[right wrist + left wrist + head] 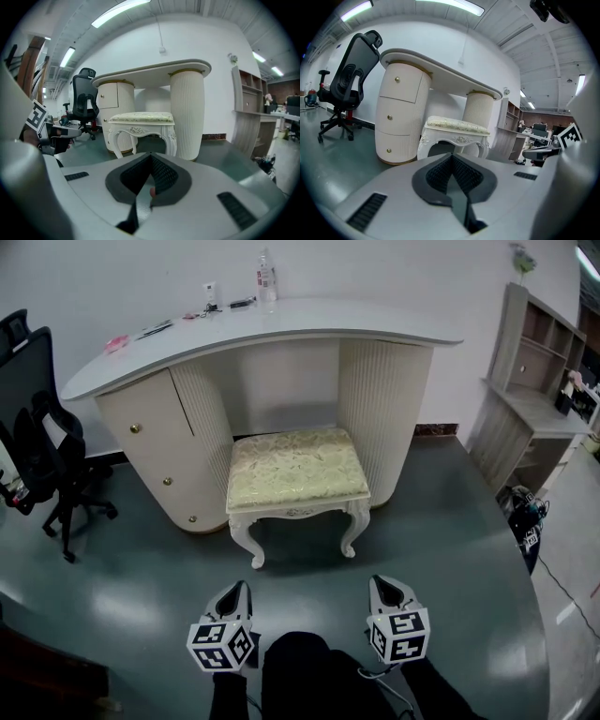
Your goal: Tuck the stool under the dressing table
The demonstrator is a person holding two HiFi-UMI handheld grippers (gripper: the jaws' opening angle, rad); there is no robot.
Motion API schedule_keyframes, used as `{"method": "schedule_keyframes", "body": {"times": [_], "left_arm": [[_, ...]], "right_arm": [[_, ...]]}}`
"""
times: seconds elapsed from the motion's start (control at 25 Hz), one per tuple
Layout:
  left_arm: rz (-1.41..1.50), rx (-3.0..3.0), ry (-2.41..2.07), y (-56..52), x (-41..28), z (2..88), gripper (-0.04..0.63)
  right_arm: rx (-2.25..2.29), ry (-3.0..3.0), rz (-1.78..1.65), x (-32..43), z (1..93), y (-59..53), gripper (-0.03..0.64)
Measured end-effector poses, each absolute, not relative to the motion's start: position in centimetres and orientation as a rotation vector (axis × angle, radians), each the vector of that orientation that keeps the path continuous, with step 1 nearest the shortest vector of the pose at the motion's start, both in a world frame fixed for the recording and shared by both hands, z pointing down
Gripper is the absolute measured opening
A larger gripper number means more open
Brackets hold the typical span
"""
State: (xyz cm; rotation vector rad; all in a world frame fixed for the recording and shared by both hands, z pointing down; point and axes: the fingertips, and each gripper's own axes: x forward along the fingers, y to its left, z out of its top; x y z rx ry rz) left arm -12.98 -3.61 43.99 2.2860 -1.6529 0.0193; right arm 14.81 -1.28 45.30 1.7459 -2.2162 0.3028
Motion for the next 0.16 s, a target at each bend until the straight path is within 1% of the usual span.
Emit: {"method": "schedule_keyframes", "body": {"times": [0.16], "left_arm": [[-0.003,2.289,-1.664,-3.59,-12.59,43.49,0.008]], "right_arm": [[1.735,-2.223,0.263,15.12,44.59,-1.4,0.005]]}}
